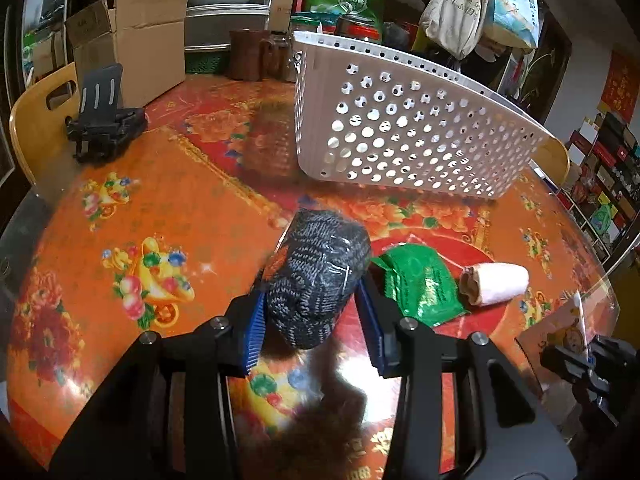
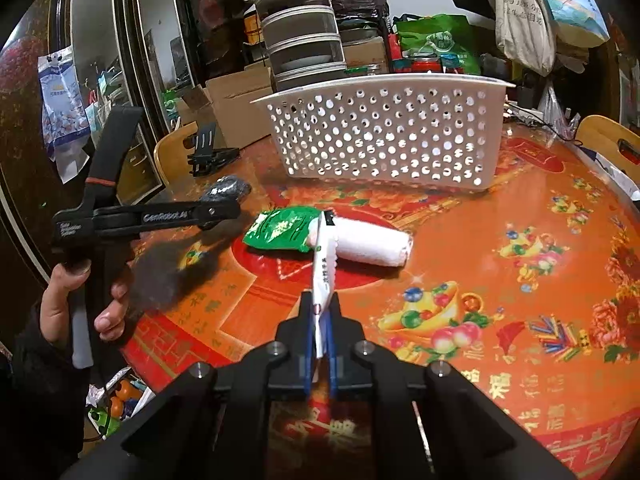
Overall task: Organize soft objects
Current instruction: 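Close the left gripper on the black knit item while the right grasps the printed card packet, then carry the black knit item and printed card packet over the basket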
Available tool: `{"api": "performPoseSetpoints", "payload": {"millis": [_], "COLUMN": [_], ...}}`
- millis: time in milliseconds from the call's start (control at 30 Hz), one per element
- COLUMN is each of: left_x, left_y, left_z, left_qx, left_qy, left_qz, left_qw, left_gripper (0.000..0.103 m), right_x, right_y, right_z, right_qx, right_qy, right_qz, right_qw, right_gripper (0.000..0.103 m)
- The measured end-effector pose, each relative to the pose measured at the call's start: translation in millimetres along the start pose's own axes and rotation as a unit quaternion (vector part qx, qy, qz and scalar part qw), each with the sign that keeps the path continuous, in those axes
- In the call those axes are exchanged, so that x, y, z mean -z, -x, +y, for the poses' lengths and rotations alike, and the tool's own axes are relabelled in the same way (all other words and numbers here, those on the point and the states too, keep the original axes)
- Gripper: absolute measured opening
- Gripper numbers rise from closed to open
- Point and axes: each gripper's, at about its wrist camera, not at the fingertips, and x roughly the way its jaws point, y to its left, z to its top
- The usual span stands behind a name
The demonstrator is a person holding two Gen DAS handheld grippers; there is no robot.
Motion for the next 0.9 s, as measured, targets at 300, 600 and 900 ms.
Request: {"api": "performPoseSetpoints", "payload": {"millis": [300,600,900], "left_x": [-4,-11,-21], "left_y": [50,75,83], "left_z": [-23,-43,-55], "left_qx": [0.000,0.007,0.016], "left_qy": [-0.020,-0.035,-0.040], "left_qz": [-0.055,-0.075,-0.082], "left_qw": [0.9983,0.9966,0.9957], "left_gripper": [0.039,0.039,0.039], "right_x": [-14,-32,-55], "right_y": [15,34,43], "right_z": [-13,-27,-31], "right_qx": [0.019,0.039,0.048], "right_qy": [-0.003,-0.002,0.007], "right_qz": [-0.021,-0.042,-0.053], "right_qw": [1.000,0.998,0.997], "right_gripper": [0.004,0.004,0.004]}}
